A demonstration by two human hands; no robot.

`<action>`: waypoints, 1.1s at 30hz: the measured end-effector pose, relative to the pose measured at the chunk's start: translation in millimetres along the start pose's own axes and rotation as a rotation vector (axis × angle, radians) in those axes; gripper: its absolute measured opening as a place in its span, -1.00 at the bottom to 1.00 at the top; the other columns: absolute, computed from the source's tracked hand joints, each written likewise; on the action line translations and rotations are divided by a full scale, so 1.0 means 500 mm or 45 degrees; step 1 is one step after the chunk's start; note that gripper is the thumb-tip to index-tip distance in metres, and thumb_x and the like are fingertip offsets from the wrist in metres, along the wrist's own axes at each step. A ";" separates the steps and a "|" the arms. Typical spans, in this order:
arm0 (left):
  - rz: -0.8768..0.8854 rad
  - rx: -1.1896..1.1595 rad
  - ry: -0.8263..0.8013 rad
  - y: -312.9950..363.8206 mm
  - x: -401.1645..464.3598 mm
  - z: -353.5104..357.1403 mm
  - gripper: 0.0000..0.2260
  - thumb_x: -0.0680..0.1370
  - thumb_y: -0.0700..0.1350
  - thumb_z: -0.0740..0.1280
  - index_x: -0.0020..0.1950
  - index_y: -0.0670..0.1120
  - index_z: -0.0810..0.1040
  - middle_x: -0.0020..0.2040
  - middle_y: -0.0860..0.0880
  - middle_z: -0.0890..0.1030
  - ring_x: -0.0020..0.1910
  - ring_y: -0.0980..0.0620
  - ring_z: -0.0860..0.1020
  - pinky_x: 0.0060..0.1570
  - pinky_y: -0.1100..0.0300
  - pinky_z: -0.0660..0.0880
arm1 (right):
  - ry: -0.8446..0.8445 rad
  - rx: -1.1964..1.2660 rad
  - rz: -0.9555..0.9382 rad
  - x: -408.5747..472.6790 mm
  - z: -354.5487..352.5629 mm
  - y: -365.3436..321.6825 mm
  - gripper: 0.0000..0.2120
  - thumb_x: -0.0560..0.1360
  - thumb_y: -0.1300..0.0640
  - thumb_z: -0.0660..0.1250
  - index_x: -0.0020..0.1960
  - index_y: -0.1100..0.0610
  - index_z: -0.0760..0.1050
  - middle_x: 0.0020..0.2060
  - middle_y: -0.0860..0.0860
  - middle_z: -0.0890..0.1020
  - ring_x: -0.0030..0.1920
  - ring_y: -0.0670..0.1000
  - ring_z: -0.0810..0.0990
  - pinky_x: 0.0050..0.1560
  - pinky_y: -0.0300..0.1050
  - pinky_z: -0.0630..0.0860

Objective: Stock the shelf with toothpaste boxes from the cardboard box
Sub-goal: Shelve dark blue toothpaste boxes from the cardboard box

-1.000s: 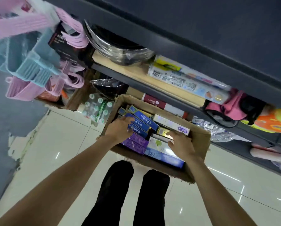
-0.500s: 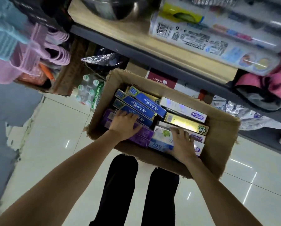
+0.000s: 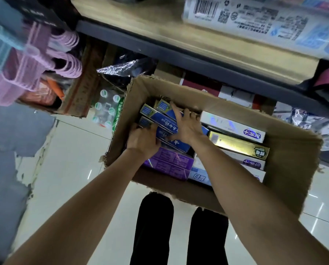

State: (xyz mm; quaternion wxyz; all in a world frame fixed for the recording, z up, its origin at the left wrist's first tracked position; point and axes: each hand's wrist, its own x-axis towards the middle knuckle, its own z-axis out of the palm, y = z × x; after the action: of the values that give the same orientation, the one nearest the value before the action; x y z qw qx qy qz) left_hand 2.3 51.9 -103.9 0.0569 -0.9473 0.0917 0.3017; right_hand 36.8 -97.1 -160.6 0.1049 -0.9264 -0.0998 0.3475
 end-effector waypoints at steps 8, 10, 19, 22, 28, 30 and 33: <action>-0.109 -0.357 0.032 -0.018 0.009 0.010 -0.39 0.53 -0.05 0.26 0.51 -0.06 0.06 0.39 -0.16 0.27 0.27 -0.17 0.39 0.16 -0.02 0.38 | 0.000 -0.028 -0.039 0.016 -0.037 0.020 -0.19 0.35 -0.22 0.44 0.40 0.17 0.23 0.28 0.16 0.40 0.26 0.18 0.40 0.20 0.04 0.39; -0.085 -0.320 0.079 -0.027 0.018 0.007 -0.39 0.53 -0.06 0.28 0.51 -0.07 0.08 0.42 -0.16 0.22 0.34 -0.16 0.29 0.18 -0.03 0.39 | -0.008 0.006 -0.096 0.016 -0.043 0.018 -0.21 0.37 -0.17 0.45 0.41 0.16 0.20 0.28 0.15 0.43 0.23 0.19 0.45 0.13 0.03 0.43; 0.046 -0.384 0.144 -0.023 0.057 -0.024 -0.36 0.51 -0.07 0.35 0.50 -0.07 0.11 0.45 -0.12 0.19 0.38 -0.12 0.24 0.31 0.05 0.26 | 0.043 -0.087 -0.136 0.005 -0.037 -0.006 0.03 0.31 -0.11 0.50 0.52 0.17 -0.03 0.33 0.19 0.35 0.22 0.24 0.48 0.11 0.05 0.46; -0.053 -0.902 0.207 -0.018 0.029 -0.049 -0.40 0.52 -0.10 0.35 0.49 -0.06 0.16 0.43 -0.11 0.24 0.37 -0.07 0.29 0.29 0.08 0.31 | 0.113 -0.156 -0.136 -0.022 -0.060 -0.024 0.09 0.28 -0.16 0.49 0.54 0.16 -0.10 0.31 0.20 0.40 0.17 0.24 0.52 0.06 0.05 0.47; -0.549 -2.038 0.293 0.016 -0.081 -0.116 -0.41 0.48 -0.03 0.41 0.45 0.01 0.25 0.28 0.06 0.39 0.25 0.11 0.39 0.27 0.13 0.36 | 0.164 0.364 0.076 -0.187 -0.167 -0.037 -0.11 0.28 -0.12 0.46 0.46 0.03 0.08 0.20 0.06 0.51 0.11 0.14 0.55 -0.05 -0.05 0.39; -0.605 -2.389 0.008 0.037 -0.122 -0.158 -0.45 0.51 -0.03 0.37 0.45 0.04 0.25 0.21 0.08 0.48 0.15 0.09 0.48 0.10 0.16 0.41 | 0.132 0.854 0.176 -0.257 -0.197 -0.043 -0.24 0.32 -0.01 0.46 0.41 -0.01 0.17 0.02 -0.10 0.58 0.01 0.00 0.59 -0.04 -0.06 0.46; -0.481 -2.650 -0.247 0.070 -0.170 -0.221 -0.62 0.50 -0.07 0.38 0.29 0.03 0.40 0.08 0.07 0.62 -0.01 0.10 0.61 -0.05 0.15 0.48 | 0.133 1.396 0.226 -0.343 -0.238 -0.062 -0.39 0.39 0.18 0.46 0.32 -0.06 0.23 -0.08 -0.23 0.53 -0.07 -0.17 0.59 0.06 -0.07 0.52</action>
State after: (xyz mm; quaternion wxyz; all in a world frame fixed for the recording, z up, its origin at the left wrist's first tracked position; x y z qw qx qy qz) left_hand -11.1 11.7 33.5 -0.7289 -0.5002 -0.3651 0.2920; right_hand -14.4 -126.8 42.1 0.5466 -0.7571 0.1791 0.3099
